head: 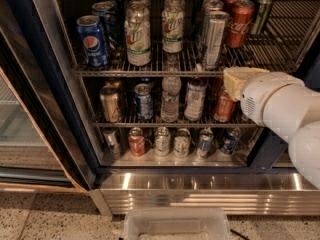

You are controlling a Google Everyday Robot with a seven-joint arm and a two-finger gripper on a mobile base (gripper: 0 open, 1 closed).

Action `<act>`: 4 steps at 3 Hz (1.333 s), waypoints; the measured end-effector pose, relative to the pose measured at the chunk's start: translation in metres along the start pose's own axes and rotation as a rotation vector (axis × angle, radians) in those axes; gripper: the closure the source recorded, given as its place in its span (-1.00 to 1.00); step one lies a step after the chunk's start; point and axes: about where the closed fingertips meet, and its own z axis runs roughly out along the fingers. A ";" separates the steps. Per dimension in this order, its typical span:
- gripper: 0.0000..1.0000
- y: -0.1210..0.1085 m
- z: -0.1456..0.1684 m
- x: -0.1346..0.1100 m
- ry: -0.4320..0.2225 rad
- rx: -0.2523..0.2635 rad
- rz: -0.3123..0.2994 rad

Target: Pick green can from top shelf of fridge

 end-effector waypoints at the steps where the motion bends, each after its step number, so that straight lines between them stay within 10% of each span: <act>1: 1.00 -0.012 0.006 -0.004 -0.045 0.039 -0.008; 4: 1.00 -0.034 0.011 -0.015 -0.135 0.132 -0.004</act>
Offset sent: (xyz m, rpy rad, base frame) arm 0.0465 0.0127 0.0262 -0.0190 -0.1938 -0.1860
